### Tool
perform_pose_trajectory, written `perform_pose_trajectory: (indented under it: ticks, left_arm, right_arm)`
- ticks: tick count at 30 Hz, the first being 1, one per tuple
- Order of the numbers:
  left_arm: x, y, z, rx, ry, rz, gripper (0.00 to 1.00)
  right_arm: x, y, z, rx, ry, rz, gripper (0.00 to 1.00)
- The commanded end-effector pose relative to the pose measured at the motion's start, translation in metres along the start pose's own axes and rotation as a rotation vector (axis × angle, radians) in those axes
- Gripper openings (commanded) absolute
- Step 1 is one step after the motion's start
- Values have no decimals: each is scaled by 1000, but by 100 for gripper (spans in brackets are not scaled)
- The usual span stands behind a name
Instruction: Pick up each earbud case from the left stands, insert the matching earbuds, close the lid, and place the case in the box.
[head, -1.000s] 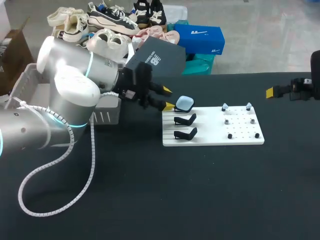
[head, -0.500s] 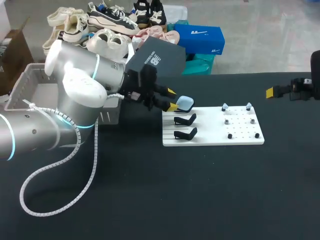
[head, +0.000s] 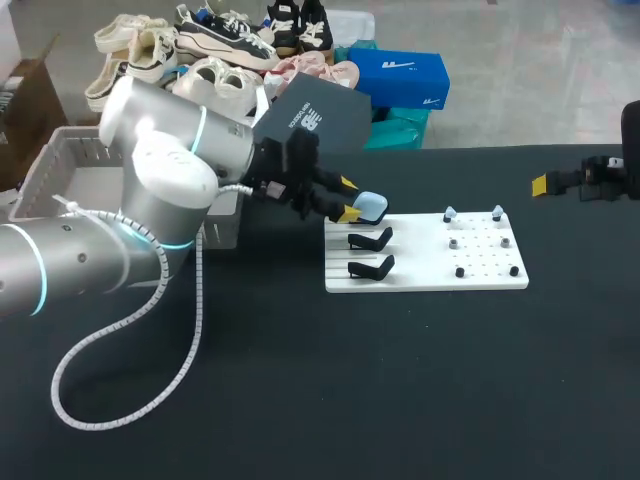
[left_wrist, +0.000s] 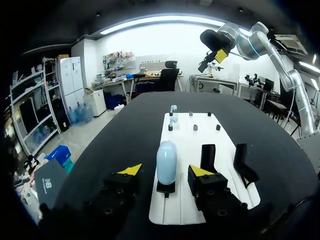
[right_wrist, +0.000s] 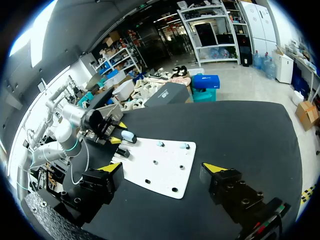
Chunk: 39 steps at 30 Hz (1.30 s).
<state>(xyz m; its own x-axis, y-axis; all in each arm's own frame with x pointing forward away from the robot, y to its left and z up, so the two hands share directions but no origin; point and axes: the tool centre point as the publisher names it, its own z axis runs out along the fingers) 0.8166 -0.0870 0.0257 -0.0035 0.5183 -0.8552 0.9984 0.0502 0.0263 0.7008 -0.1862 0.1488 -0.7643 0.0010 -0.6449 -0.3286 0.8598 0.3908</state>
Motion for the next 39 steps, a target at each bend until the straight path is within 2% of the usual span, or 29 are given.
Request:
perform_pose_trajectory:
  ticks: [1,8,17,39]
  left_arm:
    - [1,9,5,14,-1,-3,57]
    - [-1,11,7,29,-10,-4,55]
    - [-1,5,11,57,-16,-1,51]
    - [1,4,18,68,-28,22,46]
  right_arm:
    - [0,0,0,0,3,0,100]
    - [0,0,0,0,3,0,100]
    - [0,0,0,0,3,0,100]
    - [0,0,0,0,3,0,100]
